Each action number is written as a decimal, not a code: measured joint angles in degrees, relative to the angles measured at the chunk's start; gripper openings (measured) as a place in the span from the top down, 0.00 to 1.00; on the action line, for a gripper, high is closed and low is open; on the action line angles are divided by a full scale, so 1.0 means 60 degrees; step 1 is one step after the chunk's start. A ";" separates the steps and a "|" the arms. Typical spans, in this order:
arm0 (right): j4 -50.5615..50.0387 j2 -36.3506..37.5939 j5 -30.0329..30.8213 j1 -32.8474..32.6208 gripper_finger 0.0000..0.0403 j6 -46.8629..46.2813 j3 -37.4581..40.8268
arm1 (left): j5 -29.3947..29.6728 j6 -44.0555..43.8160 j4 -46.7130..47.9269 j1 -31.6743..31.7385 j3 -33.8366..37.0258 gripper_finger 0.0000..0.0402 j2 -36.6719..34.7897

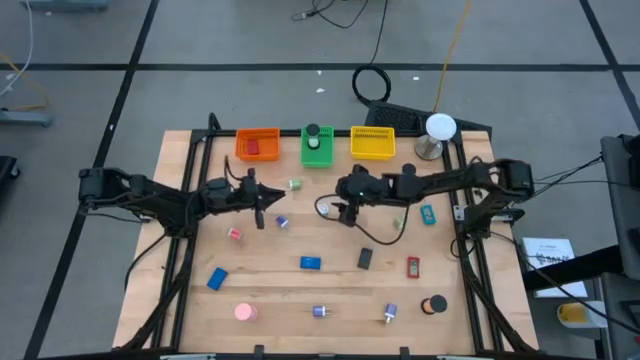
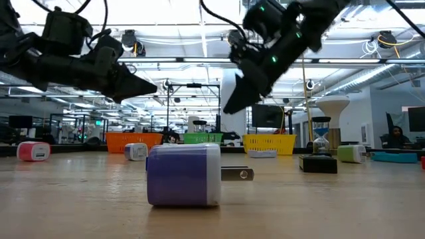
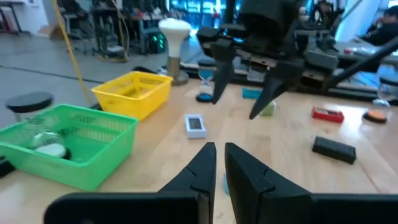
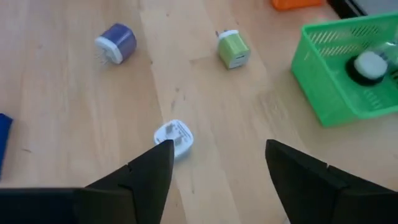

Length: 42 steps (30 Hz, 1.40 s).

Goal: Pick & Place Office items
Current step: Put the blue charger adapter into the yellow bin

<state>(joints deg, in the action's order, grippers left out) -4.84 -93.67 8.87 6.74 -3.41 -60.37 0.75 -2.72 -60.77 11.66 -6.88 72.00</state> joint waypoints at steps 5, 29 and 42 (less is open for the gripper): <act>-0.3191 -0.0805 -0.0500 -0.0004 0.62 0.0457 -0.2341 | 0.0304 -0.0131 -0.0066 0.0072 0.0099 0.91 -0.0002; -0.9868 -0.5364 -0.1542 -0.0242 1.00 0.3429 -0.9083 | 0.0388 -0.0091 0.0097 0.0072 0.0102 0.91 -0.0002; -1.0474 -0.5869 -0.0445 -0.0390 0.90 0.3716 -0.9426 | 0.0384 -0.0087 0.0094 0.0072 0.0102 0.91 -0.0002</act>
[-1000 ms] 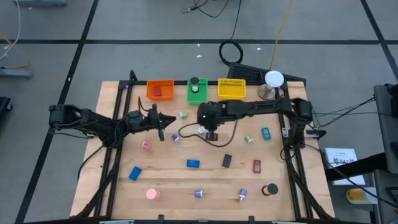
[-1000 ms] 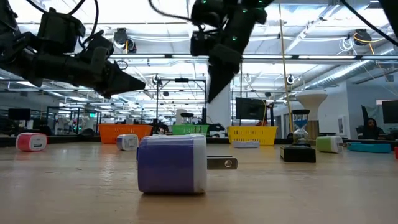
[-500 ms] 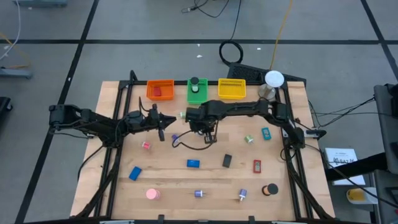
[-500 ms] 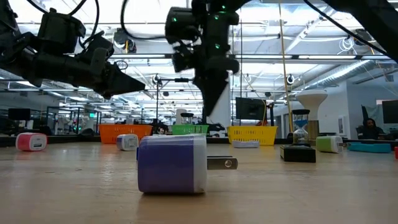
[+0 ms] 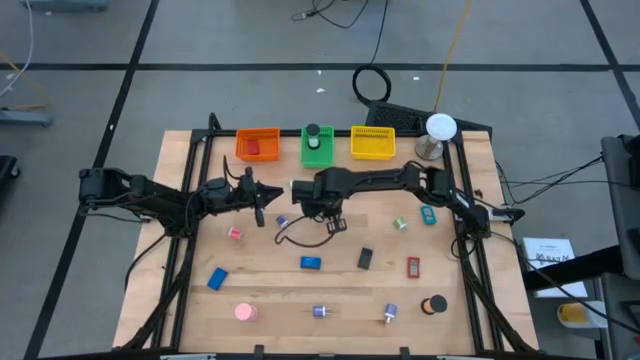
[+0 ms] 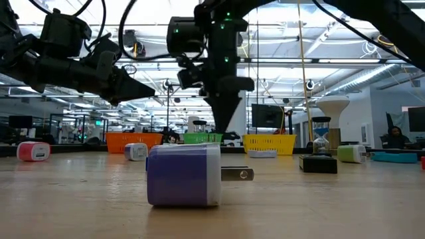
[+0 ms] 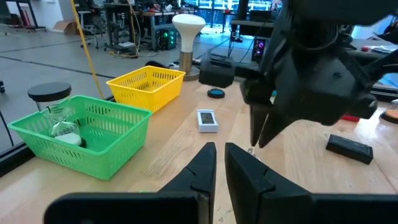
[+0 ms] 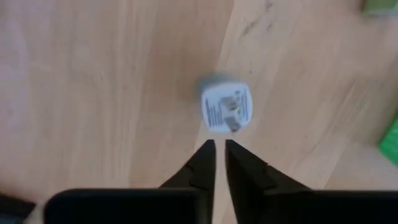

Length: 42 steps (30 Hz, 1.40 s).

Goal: Pick & Place Office items
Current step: Put the blue charger adapter into the yellow bin

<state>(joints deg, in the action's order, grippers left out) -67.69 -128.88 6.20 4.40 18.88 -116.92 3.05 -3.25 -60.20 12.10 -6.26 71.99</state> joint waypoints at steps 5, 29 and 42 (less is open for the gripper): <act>0.0176 0.0081 -0.0003 -0.0004 0.72 0.0027 -0.0018 | 0.0000 0.0000 -0.0004 0.0000 0.0000 0.91 0.0000; 0.2191 0.0135 -0.0550 0.0218 0.56 0.0474 0.1382 | -0.0004 0.0000 -0.0004 -0.0001 0.0000 0.91 0.0000; 0.2578 0.0149 -0.1022 0.0298 0.66 0.0191 0.1632 | -0.0004 0.0000 -0.0004 0.0000 0.0000 0.91 0.0000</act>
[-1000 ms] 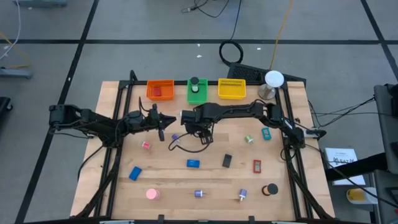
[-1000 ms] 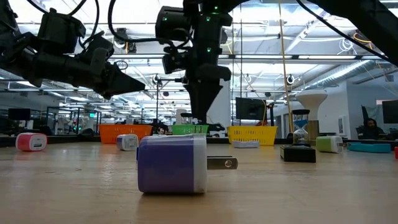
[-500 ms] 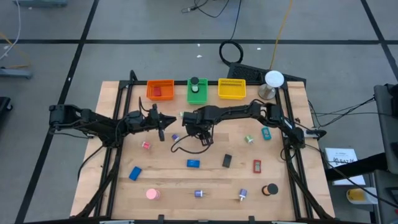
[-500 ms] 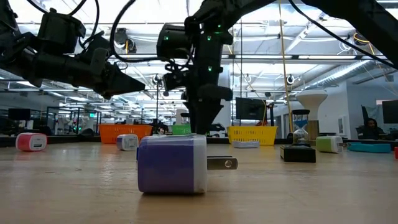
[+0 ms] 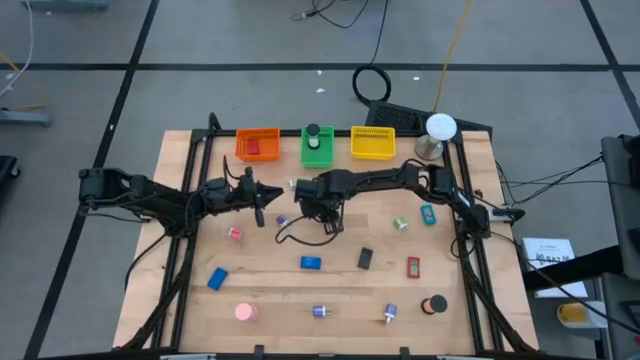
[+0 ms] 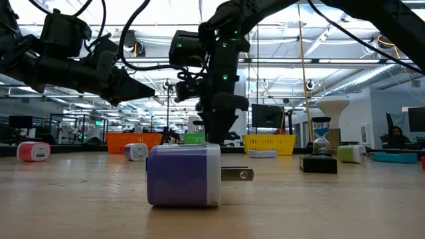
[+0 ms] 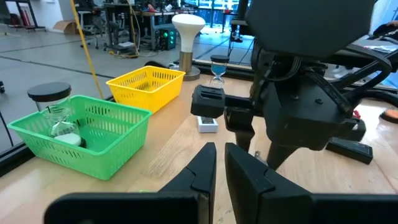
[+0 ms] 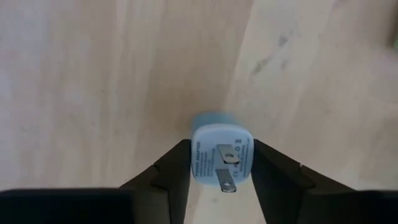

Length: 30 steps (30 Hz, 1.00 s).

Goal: Pick & Place Office items
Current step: Put the blue charger adapter into the yellow bin

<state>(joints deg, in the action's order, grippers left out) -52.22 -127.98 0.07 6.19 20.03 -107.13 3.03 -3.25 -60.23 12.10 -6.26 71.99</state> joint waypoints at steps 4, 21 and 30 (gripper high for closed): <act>-0.0394 0.0134 -0.0028 0.0128 0.67 -0.0395 -0.0177 | 0.0000 0.0000 0.0000 0.0000 0.0000 0.91 0.0000; -0.2237 0.1887 0.1263 0.5450 0.68 -0.1963 0.0445 | -0.0007 0.0000 0.0000 -0.0004 0.0000 0.91 0.0000; -0.1283 0.1902 0.0934 0.6355 0.68 -0.2189 0.1872 | -0.0007 0.0000 0.0000 -0.0004 0.0000 0.91 0.0000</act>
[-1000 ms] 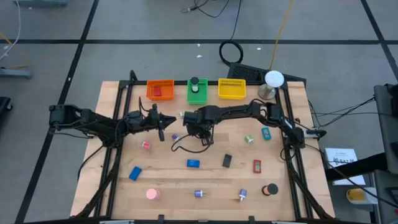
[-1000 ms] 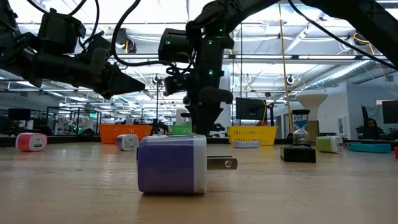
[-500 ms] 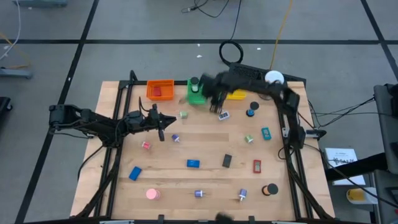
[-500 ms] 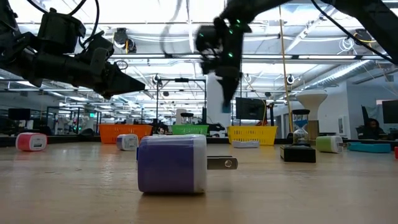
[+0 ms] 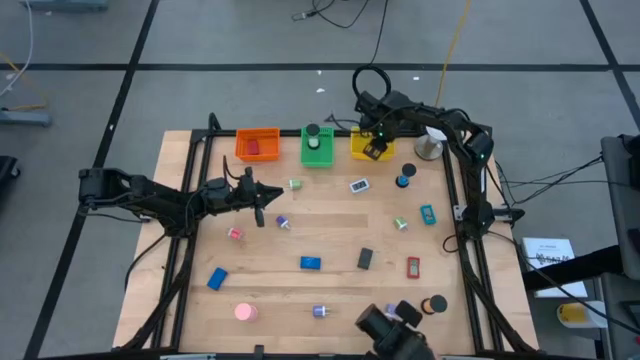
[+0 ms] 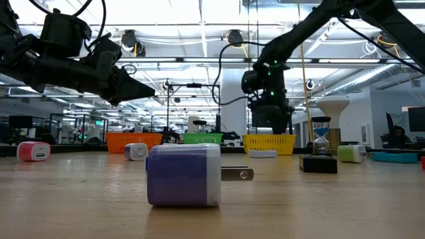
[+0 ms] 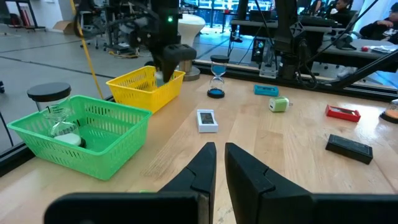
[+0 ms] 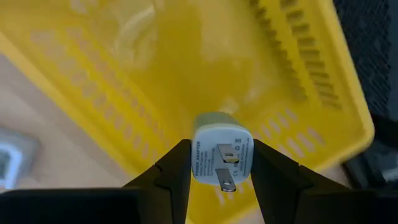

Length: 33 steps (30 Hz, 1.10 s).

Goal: Pick & Place Office items
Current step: Put the blue charger adapter into the yellow bin

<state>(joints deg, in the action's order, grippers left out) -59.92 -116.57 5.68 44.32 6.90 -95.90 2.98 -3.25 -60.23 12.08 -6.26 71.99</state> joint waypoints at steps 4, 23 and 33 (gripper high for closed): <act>0.0454 0.0045 -0.0013 0.0189 0.68 0.0015 0.0192 | 0.0001 -0.0002 0.0000 0.0000 0.0000 0.91 0.0000; 0.1256 0.0036 -0.0992 0.0704 0.68 -0.4881 0.0204 | 0.0003 0.0000 0.0000 0.0000 0.0000 0.91 0.0004; 0.1676 -0.0049 -0.0425 0.0869 0.68 -0.6014 0.0194 | 0.0003 -0.0022 0.0000 0.0003 0.0000 0.91 0.0003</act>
<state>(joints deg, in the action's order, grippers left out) -49.86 -116.86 3.13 49.54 -29.19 -94.74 3.00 -3.38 -60.23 12.10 -6.26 72.01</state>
